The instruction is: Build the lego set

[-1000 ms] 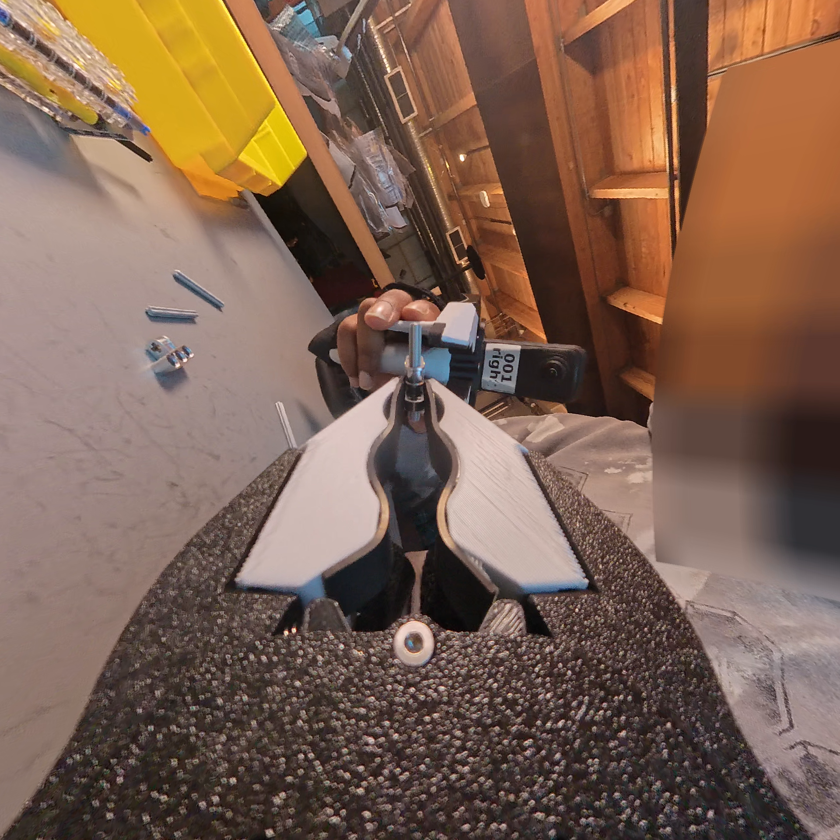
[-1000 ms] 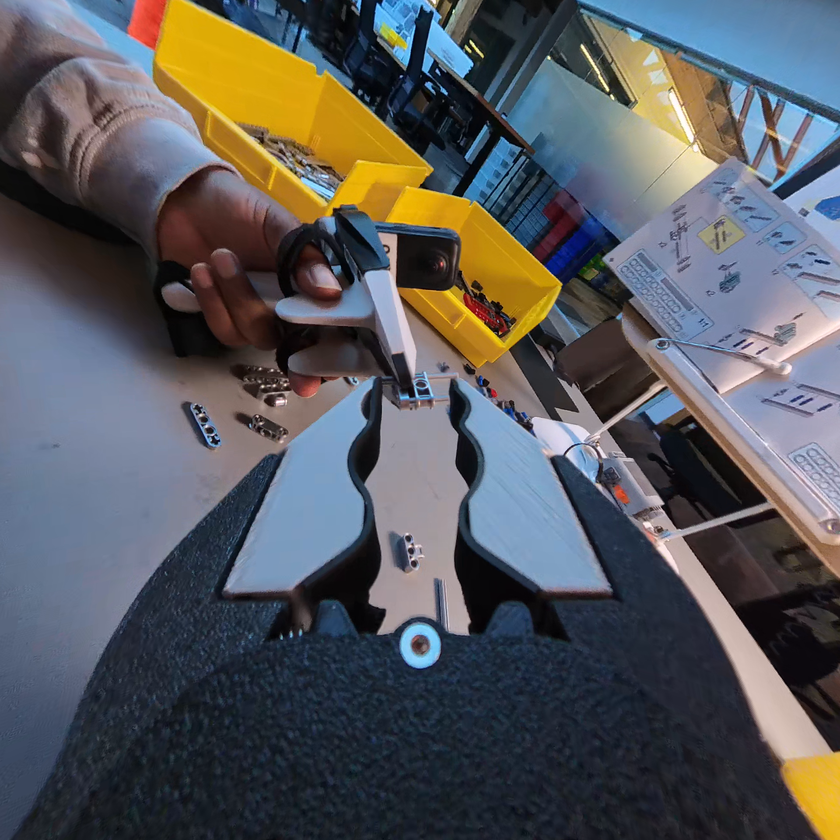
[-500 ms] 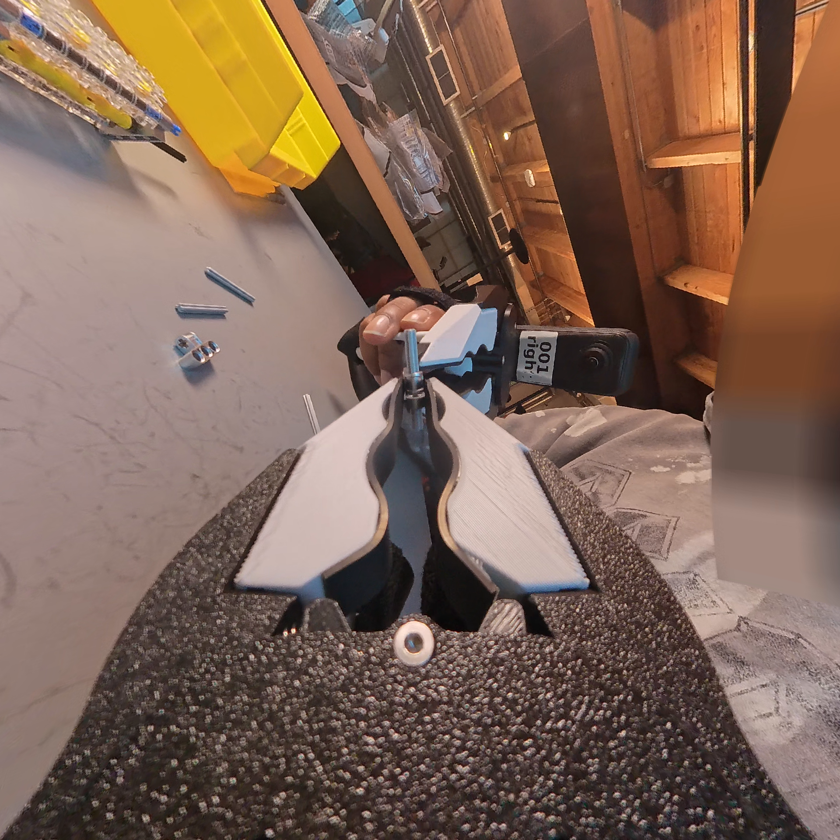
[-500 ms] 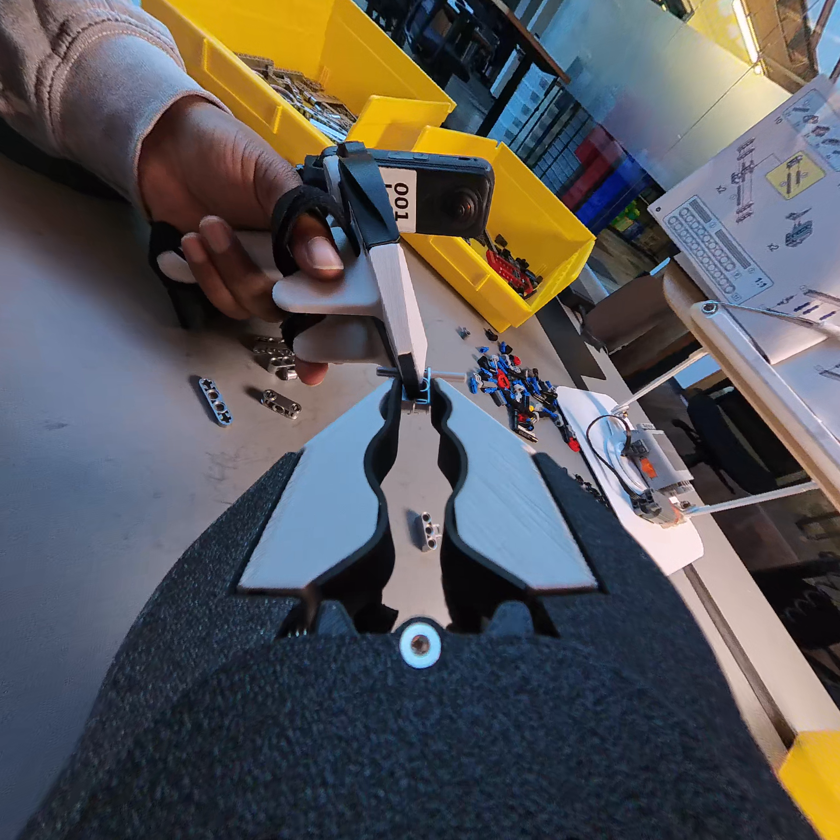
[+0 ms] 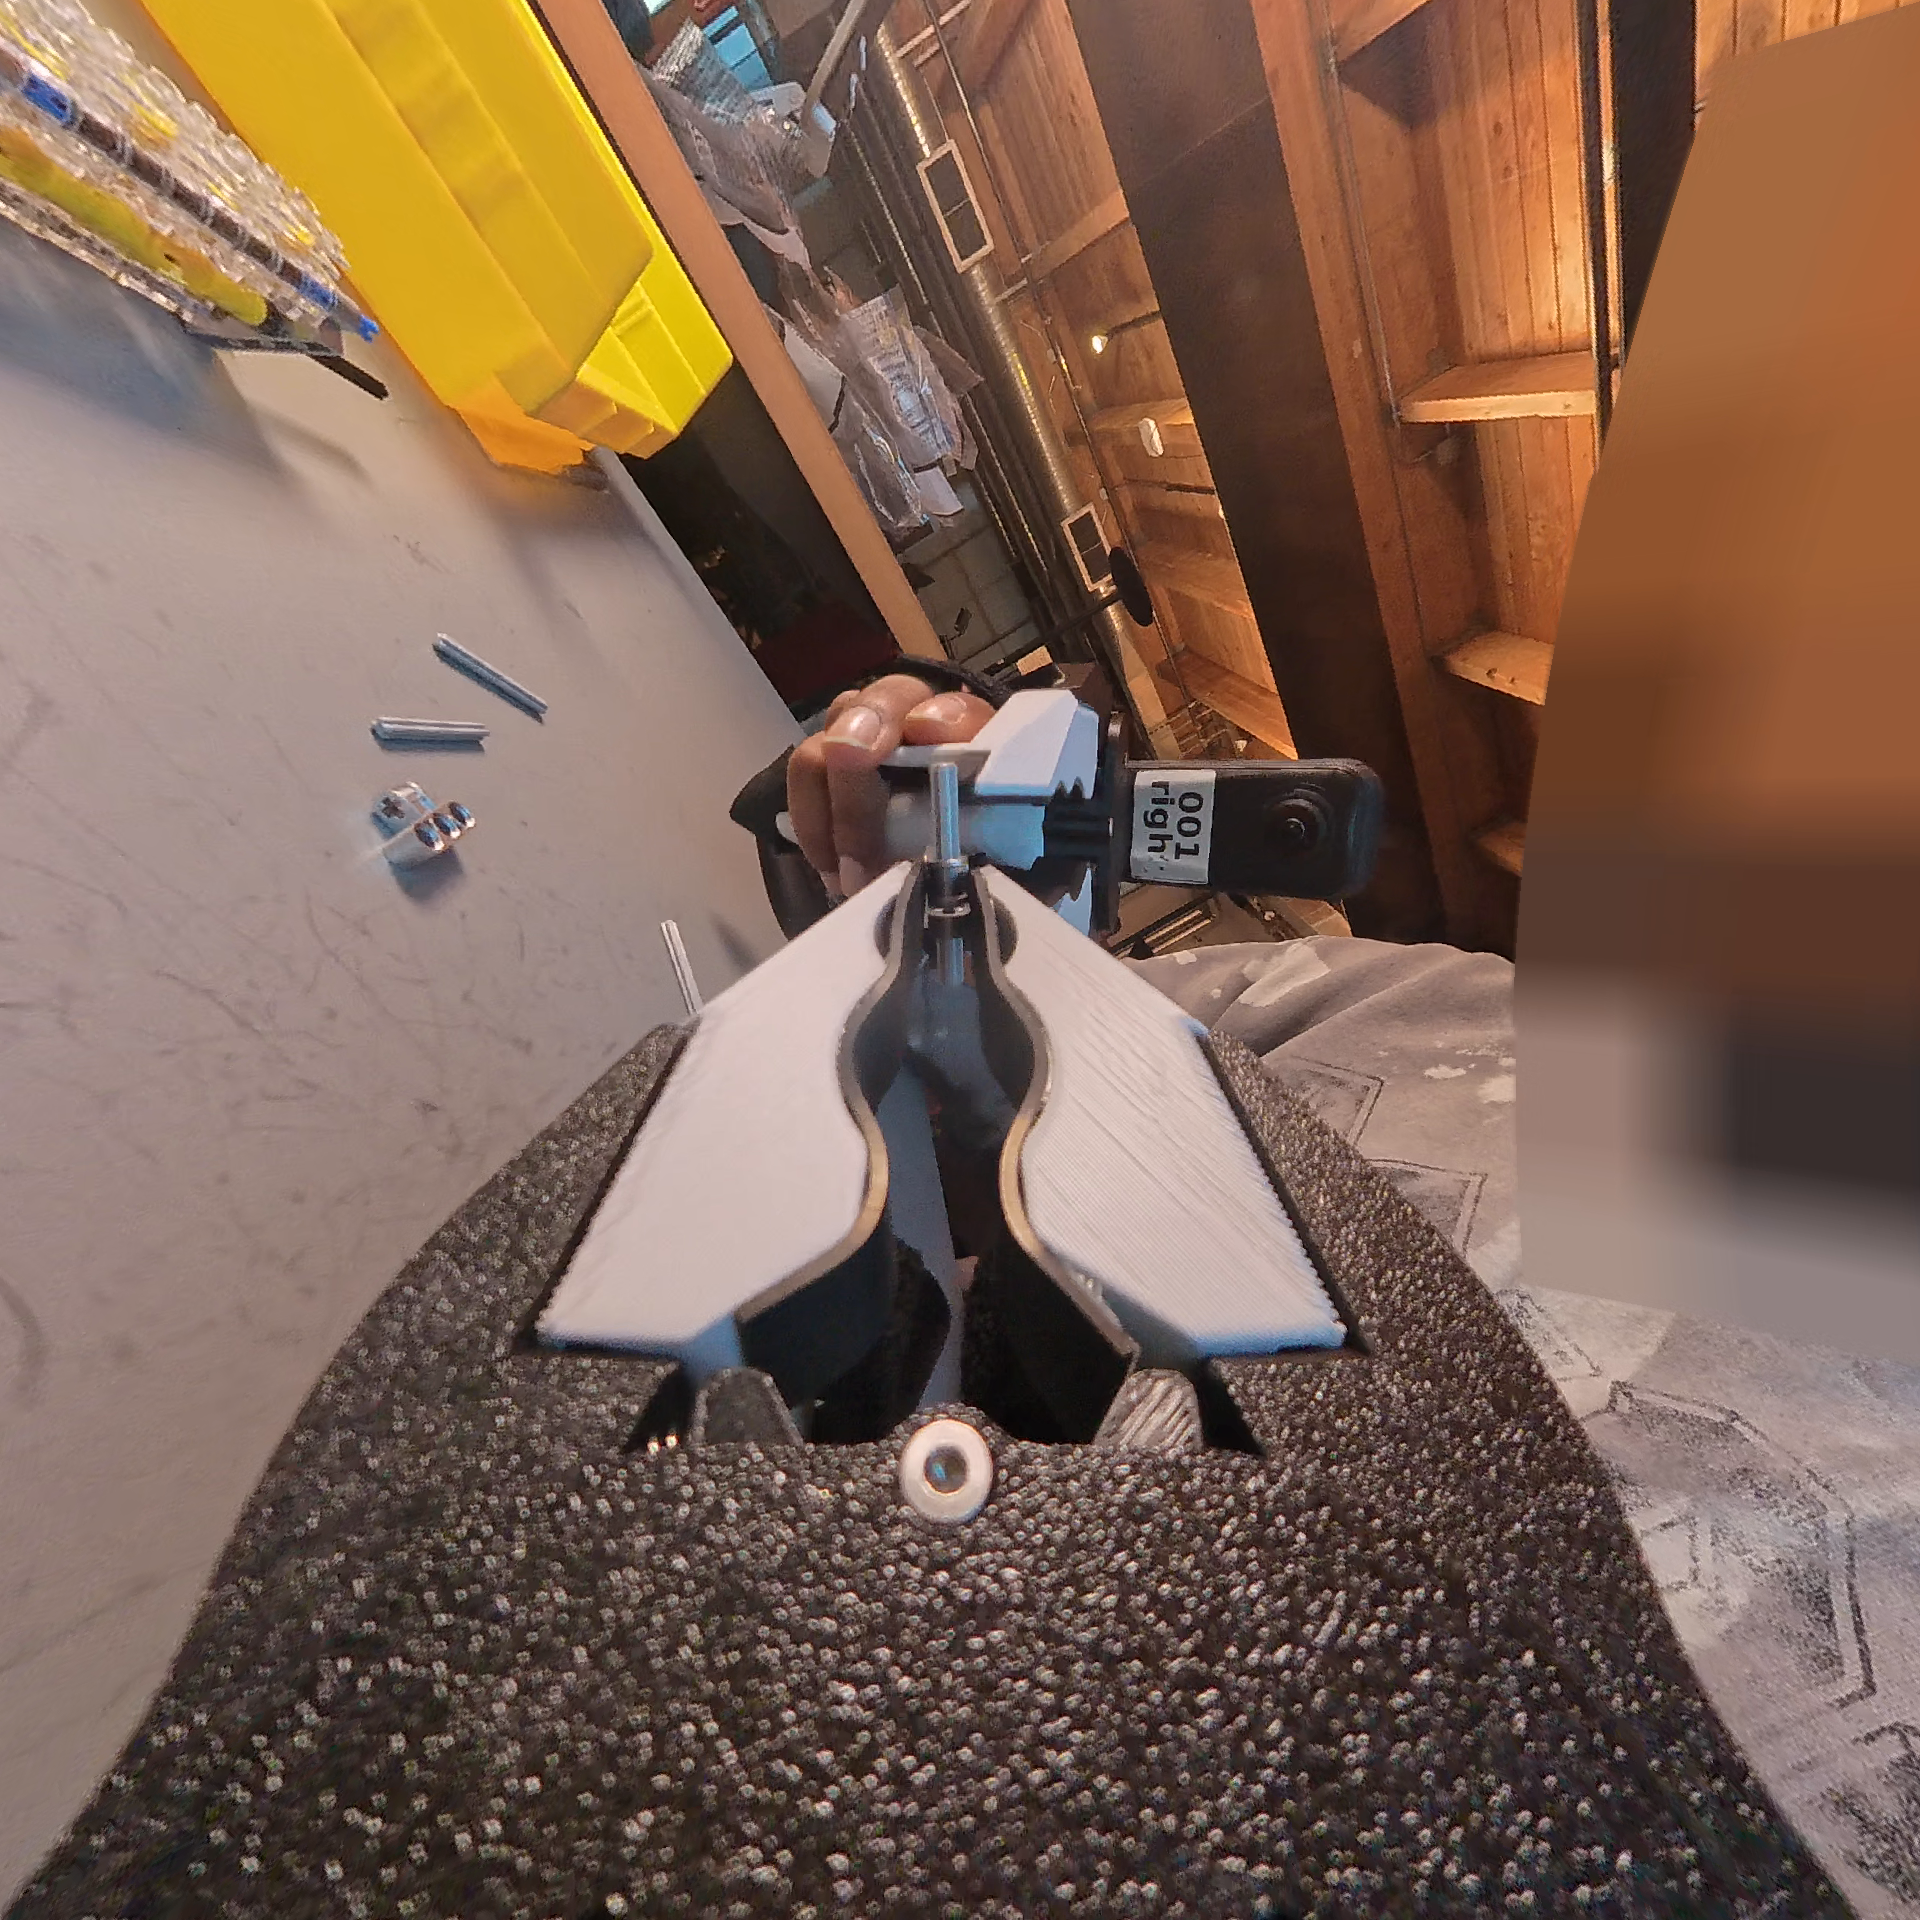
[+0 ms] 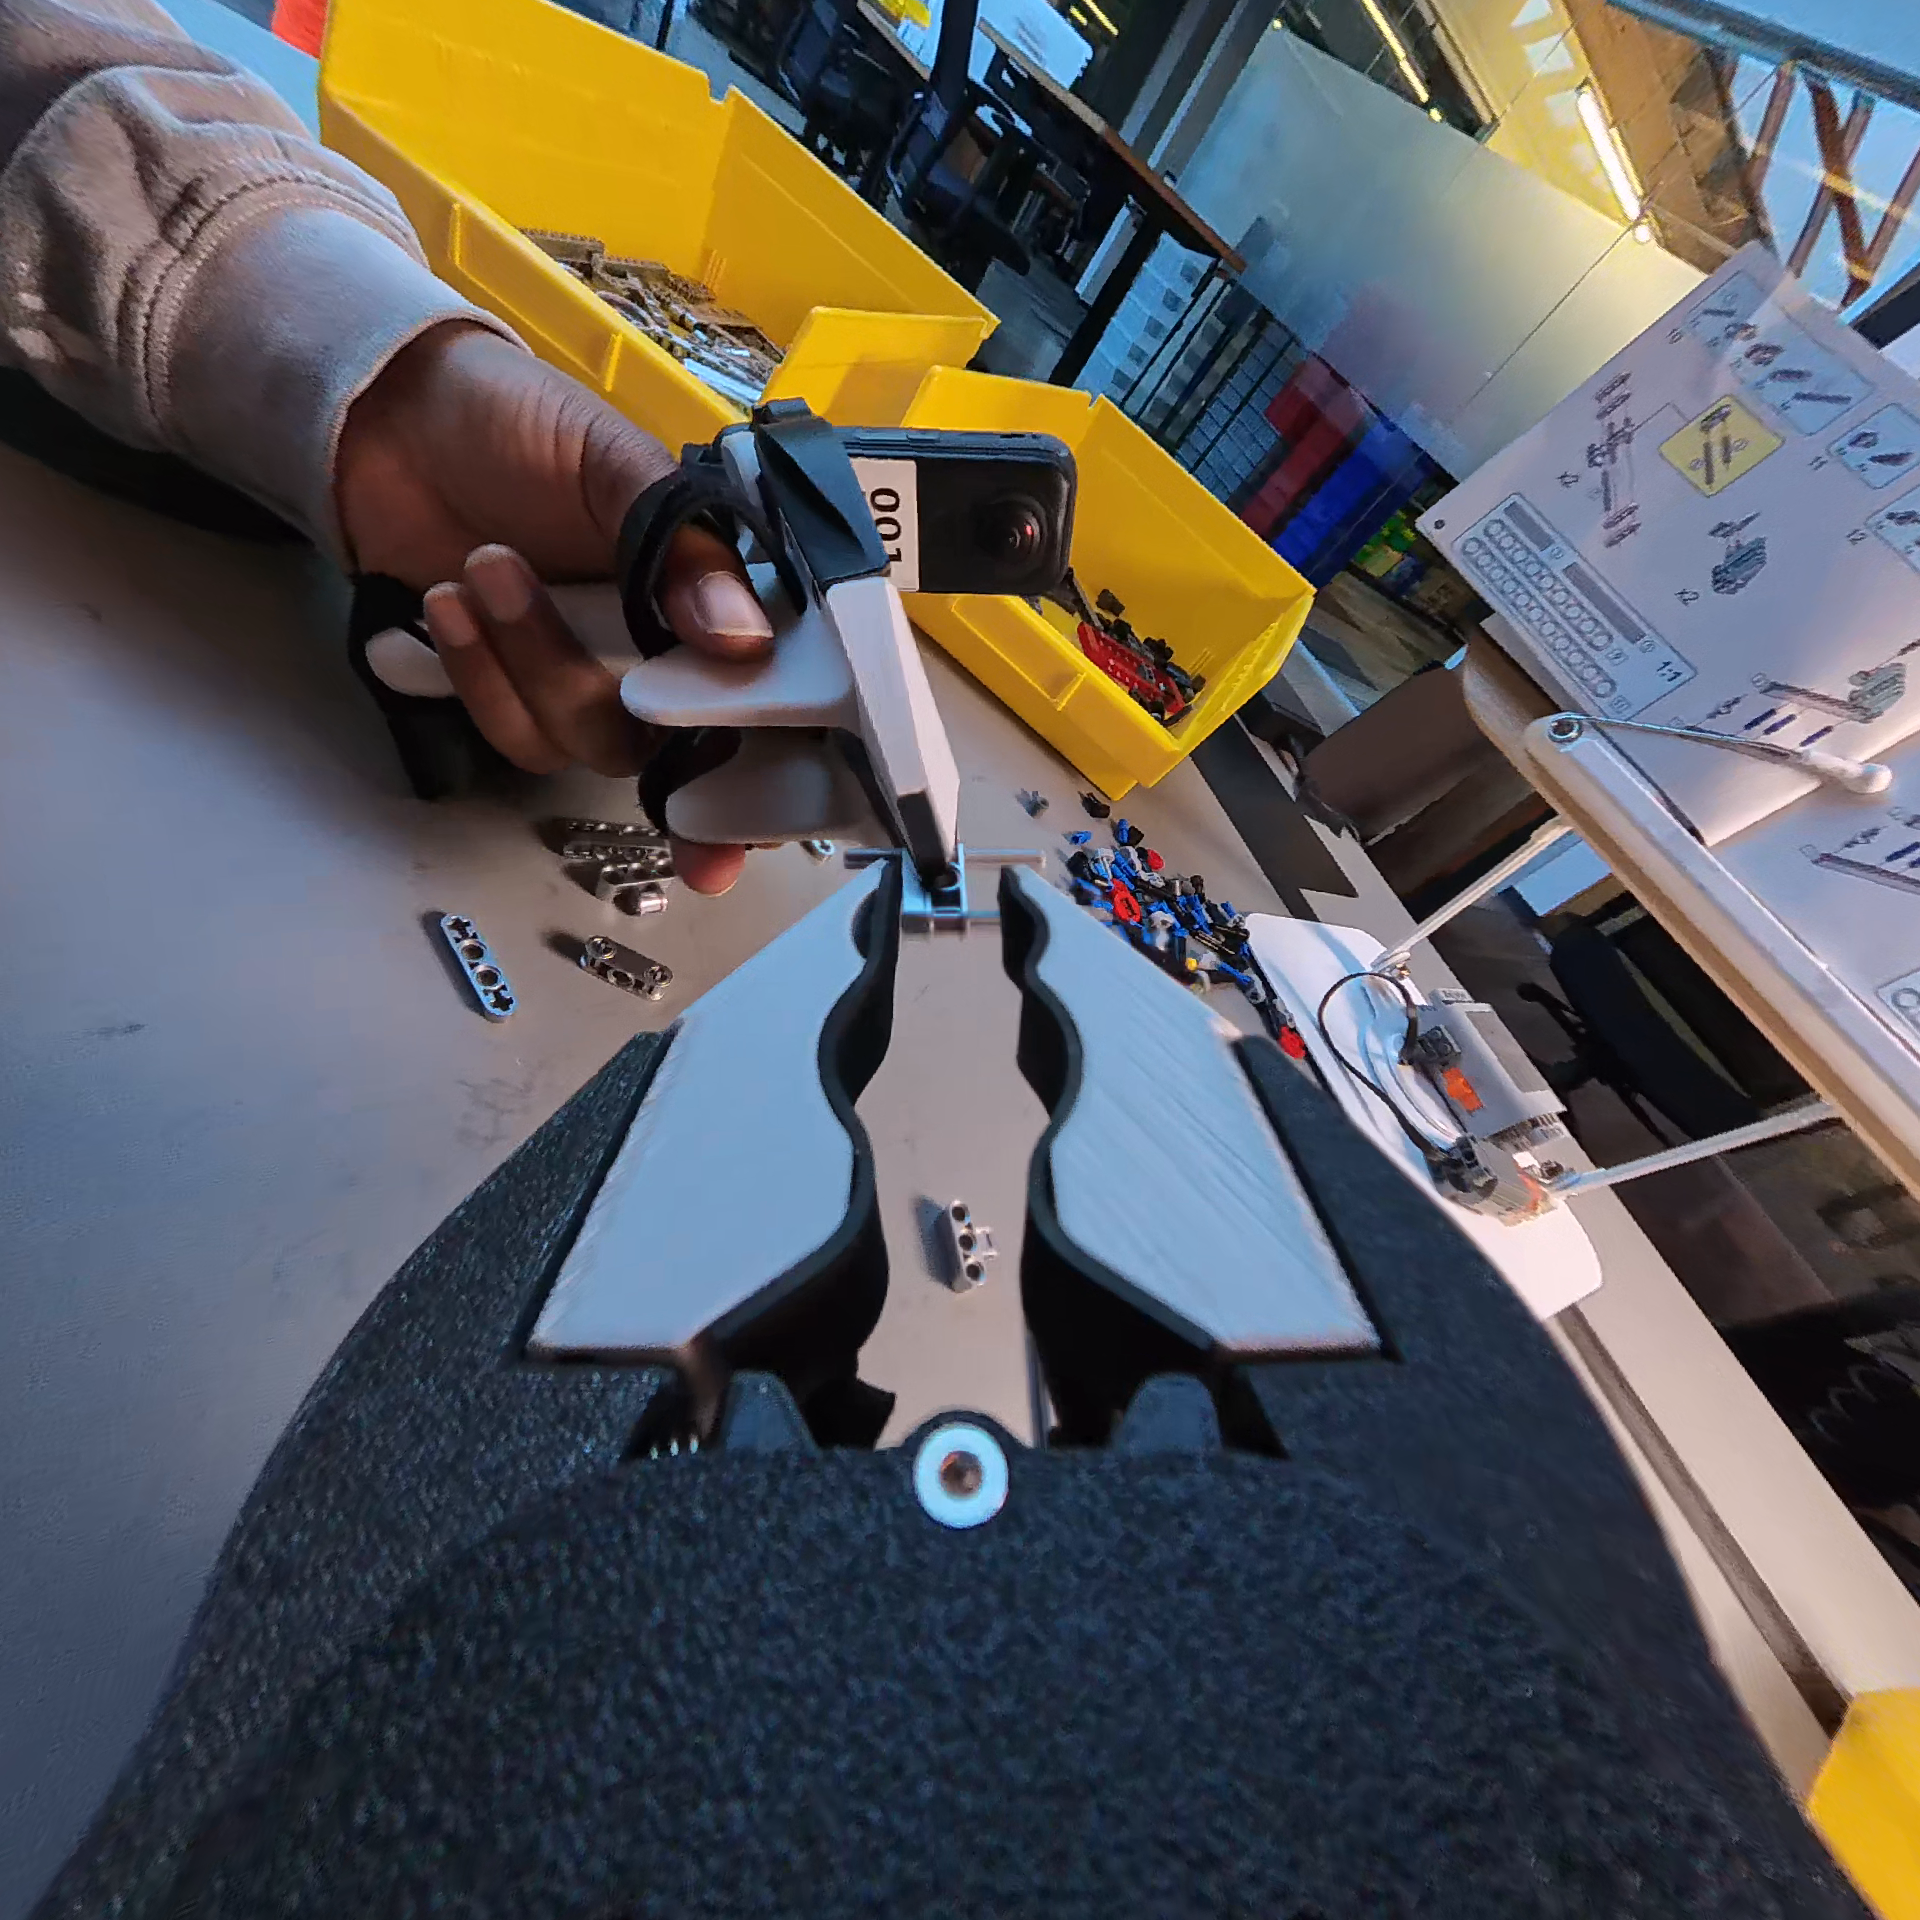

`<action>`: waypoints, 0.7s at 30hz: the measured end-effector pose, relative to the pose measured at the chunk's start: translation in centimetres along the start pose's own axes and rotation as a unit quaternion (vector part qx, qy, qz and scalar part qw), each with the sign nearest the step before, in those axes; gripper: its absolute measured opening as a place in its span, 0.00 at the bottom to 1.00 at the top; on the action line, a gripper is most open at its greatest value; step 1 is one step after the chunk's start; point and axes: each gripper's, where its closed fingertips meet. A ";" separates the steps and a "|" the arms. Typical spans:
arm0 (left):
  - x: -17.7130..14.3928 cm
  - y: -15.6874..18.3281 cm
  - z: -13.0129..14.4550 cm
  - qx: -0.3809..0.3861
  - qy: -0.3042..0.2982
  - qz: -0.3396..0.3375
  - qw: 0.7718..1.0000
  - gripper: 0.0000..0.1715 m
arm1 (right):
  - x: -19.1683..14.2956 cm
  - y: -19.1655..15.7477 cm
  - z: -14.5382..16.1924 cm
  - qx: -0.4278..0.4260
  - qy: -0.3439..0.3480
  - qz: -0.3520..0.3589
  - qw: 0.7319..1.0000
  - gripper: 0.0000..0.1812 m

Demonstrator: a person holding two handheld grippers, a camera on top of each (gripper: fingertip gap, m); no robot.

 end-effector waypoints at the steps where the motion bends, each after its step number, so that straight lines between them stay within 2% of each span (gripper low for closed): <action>1: 0.0 0.0 0.0 0.002 0.001 0.000 1.000 0.04 | 0.0 0.3 0.0 0.002 0.001 0.004 1.000 0.11; 3: 0.0 0.2 -0.1 0.003 0.001 0.006 1.000 0.04 | -0.1 0.5 0.0 0.013 -0.001 0.000 1.000 0.14; 14: 0.0 0.6 0.0 -0.021 0.006 0.029 0.999 0.04 | -0.8 0.2 -0.1 0.034 0.013 -0.036 0.999 0.12; 21: 0.3 0.9 0.8 -0.003 -0.029 0.027 0.999 0.04 | -1.0 0.0 -0.4 0.052 0.017 -0.053 0.997 0.12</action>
Point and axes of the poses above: each gripper's, where its closed fingertips meet, x out along the fingers, z out of its underside, y = z × x across the jaws, and after that the axes turned 13 degrees about z, right-handed
